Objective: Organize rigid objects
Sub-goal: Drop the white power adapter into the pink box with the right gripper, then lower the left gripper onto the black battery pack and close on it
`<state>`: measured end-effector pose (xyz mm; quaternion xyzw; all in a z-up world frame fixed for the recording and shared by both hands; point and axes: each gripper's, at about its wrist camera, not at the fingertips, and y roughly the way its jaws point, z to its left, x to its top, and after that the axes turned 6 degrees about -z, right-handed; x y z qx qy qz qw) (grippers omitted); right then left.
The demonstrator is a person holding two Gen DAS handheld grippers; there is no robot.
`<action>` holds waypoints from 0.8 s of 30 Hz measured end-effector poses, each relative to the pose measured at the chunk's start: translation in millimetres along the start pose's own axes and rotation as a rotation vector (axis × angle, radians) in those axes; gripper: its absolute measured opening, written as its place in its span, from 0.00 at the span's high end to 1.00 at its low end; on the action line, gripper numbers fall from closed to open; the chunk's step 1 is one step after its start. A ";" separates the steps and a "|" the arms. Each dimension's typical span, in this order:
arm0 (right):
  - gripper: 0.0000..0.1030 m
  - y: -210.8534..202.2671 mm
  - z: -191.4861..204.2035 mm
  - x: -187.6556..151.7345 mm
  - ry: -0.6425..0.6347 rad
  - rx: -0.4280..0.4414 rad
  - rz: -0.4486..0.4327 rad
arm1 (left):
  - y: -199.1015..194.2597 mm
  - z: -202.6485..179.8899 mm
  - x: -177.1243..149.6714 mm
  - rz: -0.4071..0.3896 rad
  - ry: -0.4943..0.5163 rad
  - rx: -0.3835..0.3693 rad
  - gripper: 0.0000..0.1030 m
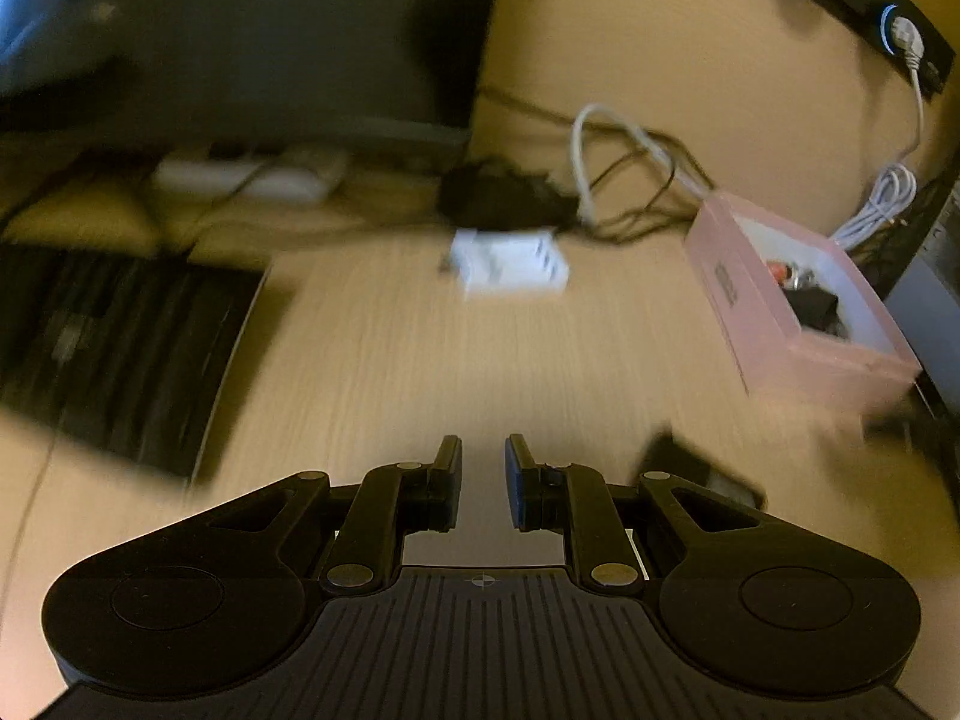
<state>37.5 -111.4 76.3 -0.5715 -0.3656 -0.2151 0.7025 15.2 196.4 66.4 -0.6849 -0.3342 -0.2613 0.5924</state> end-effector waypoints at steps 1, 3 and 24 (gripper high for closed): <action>0.72 -1.8 3.2 -7.7 0.009 -0.008 0.022 | 10.9 -4.4 9.8 -0.018 0.039 -0.015 0.83; 0.72 -4.7 10.1 -23.7 0.029 -0.033 0.069 | 33.1 -16.3 26.9 -0.053 0.135 -0.043 0.83; 0.66 -33.5 5.0 -81.5 0.140 -0.227 0.169 | 138.0 -22.9 67.8 0.093 0.229 -0.074 0.84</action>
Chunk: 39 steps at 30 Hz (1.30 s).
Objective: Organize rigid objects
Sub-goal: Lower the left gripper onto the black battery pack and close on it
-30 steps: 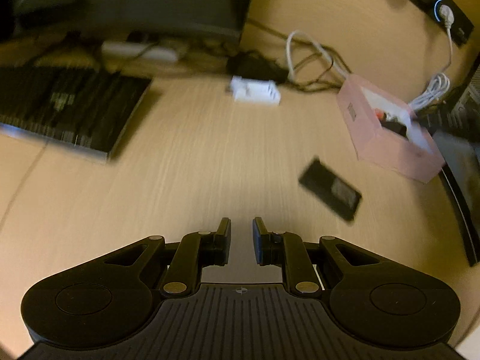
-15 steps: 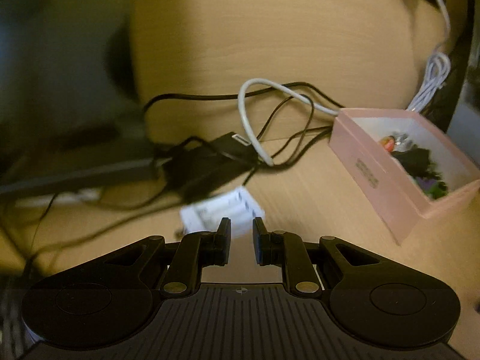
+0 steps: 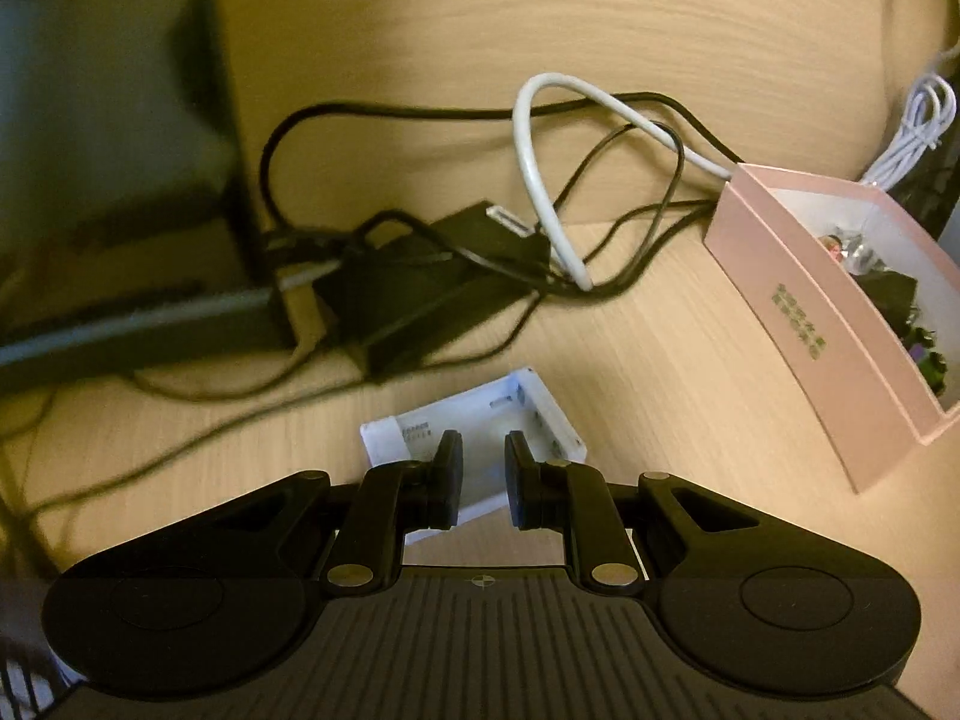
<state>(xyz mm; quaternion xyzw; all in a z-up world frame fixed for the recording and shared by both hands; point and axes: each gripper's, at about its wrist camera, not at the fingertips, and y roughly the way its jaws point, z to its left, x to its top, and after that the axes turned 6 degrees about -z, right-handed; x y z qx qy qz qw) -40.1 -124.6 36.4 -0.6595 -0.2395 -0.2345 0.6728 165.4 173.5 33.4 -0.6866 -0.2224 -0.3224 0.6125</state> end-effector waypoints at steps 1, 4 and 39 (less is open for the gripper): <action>0.66 1.4 1.2 1.3 -0.004 0.004 -0.001 | -5.7 -0.2 -3.7 0.009 -0.014 -0.012 0.84; 0.62 3.9 4.4 3.5 -0.025 0.025 -0.005 | -26.1 -3.8 -20.7 0.033 -0.055 -0.048 0.84; 0.07 9.2 -39.6 -5.5 -0.262 0.264 -0.040 | -103.1 -139.1 -80.3 0.171 -0.266 0.076 0.80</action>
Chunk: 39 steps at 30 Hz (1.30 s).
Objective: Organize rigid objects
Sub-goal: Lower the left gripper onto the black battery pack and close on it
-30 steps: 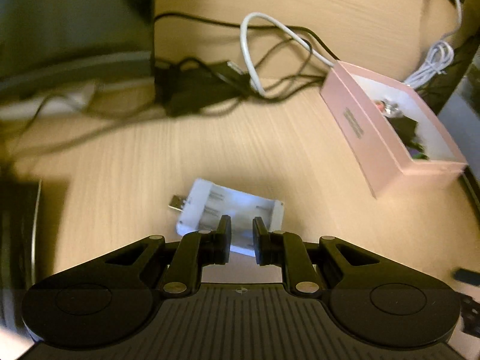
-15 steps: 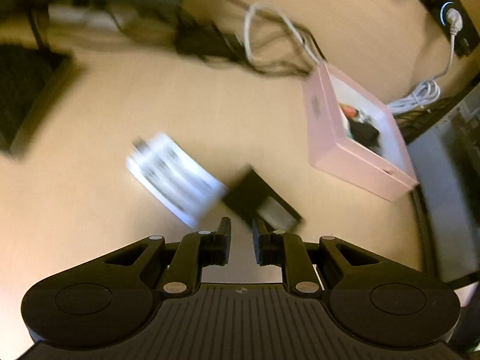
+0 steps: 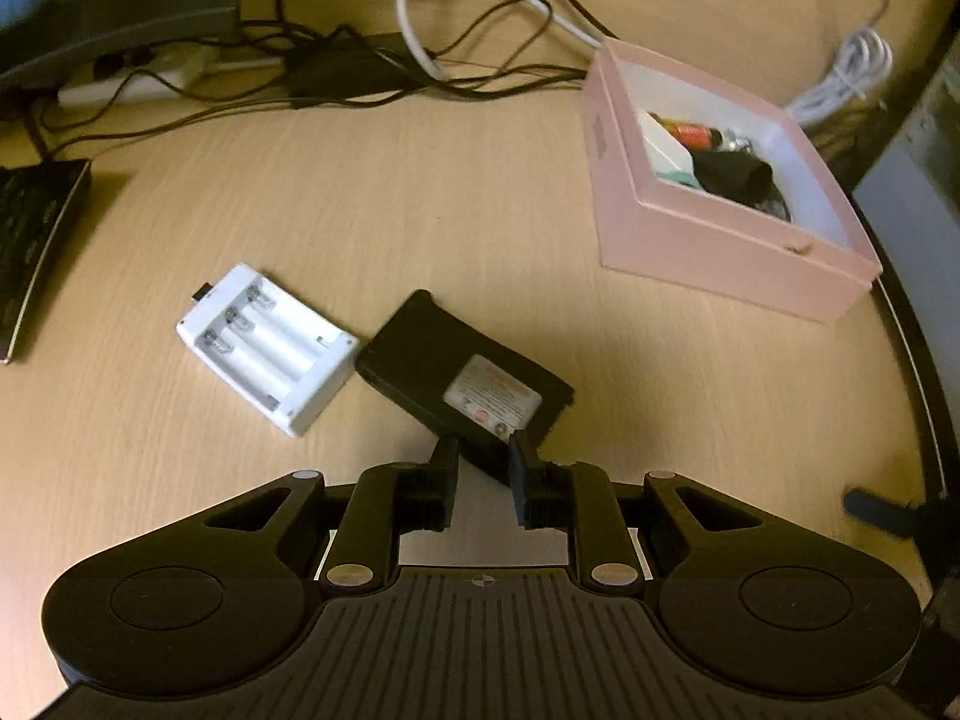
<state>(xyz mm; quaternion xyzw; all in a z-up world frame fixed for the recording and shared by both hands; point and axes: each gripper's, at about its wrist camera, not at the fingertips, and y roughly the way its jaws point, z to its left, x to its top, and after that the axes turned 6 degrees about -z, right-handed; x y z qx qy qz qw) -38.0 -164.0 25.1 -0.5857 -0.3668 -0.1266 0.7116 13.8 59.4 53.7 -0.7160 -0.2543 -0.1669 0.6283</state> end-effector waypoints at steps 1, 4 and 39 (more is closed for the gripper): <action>0.07 -0.8 -5.8 -1.2 0.005 -0.005 -0.007 | 1.0 -2.8 -0.4 0.011 0.003 -0.001 0.80; 0.07 -1.3 -18.7 -3.0 0.008 -0.010 -0.028 | 8.0 -17.1 -7.2 0.059 0.034 0.000 0.78; 0.06 -17.7 -18.8 -35.3 0.005 -0.011 -0.152 | 51.4 -10.1 54.0 -0.005 -0.228 0.112 0.18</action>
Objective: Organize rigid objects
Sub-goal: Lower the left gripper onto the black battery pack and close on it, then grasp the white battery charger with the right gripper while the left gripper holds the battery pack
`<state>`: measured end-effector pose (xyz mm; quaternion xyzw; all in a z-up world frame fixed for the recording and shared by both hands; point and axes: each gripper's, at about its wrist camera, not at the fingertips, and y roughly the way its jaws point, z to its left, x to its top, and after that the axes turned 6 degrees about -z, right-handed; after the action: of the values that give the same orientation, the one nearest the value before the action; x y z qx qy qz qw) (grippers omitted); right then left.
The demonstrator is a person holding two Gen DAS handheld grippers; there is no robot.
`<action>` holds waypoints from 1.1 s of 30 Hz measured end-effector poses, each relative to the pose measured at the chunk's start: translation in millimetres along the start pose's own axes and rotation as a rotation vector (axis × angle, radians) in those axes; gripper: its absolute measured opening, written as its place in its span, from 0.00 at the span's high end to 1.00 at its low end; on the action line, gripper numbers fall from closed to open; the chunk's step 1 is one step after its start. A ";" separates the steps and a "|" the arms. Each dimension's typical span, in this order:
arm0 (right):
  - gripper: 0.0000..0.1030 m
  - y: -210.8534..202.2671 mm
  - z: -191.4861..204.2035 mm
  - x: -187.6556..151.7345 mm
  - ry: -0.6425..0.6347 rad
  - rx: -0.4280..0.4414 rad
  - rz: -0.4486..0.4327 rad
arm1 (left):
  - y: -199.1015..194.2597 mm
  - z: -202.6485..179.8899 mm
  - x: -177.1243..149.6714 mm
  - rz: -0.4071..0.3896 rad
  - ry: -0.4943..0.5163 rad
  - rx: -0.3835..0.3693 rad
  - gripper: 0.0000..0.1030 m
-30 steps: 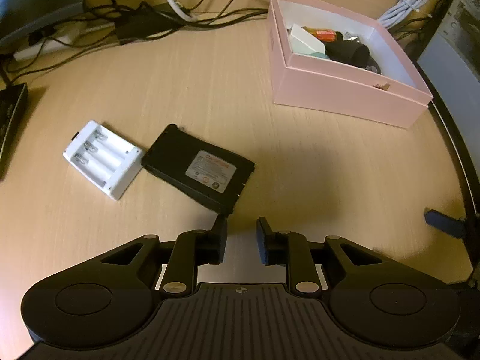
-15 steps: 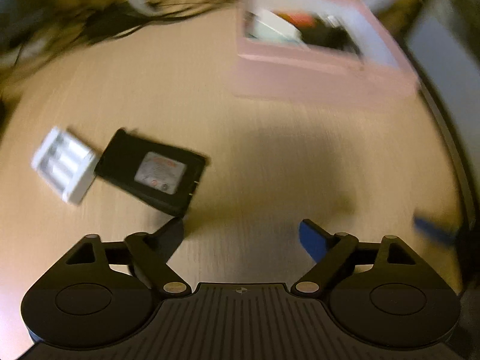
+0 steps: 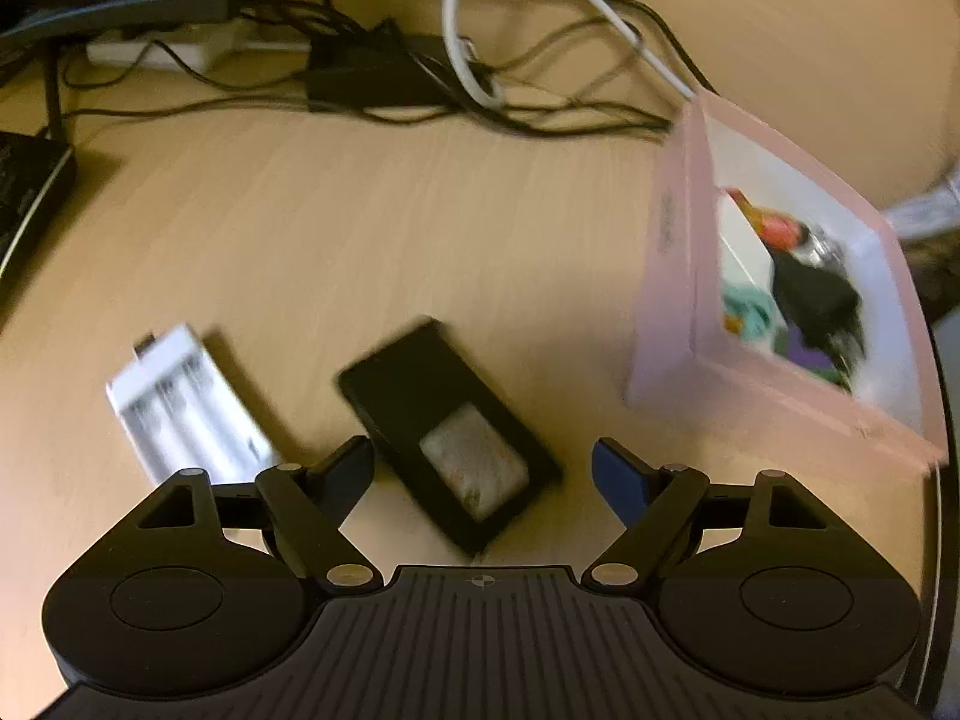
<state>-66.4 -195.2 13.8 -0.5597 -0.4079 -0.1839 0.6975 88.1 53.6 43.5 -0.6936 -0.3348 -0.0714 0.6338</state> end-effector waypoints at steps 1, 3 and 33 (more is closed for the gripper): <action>0.06 -0.7 0.0 -0.6 0.000 0.001 -0.001 | 2.7 2.3 4.5 -0.007 -0.016 0.003 0.18; 0.06 -1.1 -0.2 -1.4 -0.001 0.002 -0.003 | 8.0 0.8 8.6 -0.017 -0.020 0.016 0.18; 0.14 13.6 9.1 28.0 0.009 -0.004 -0.011 | -35.4 21.8 -54.4 -0.019 0.347 -0.166 0.48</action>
<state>-43.3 -177.0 27.2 -0.5579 -0.4077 -0.1909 0.6972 19.8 52.5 40.4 -0.7175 -0.2201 -0.2234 0.6220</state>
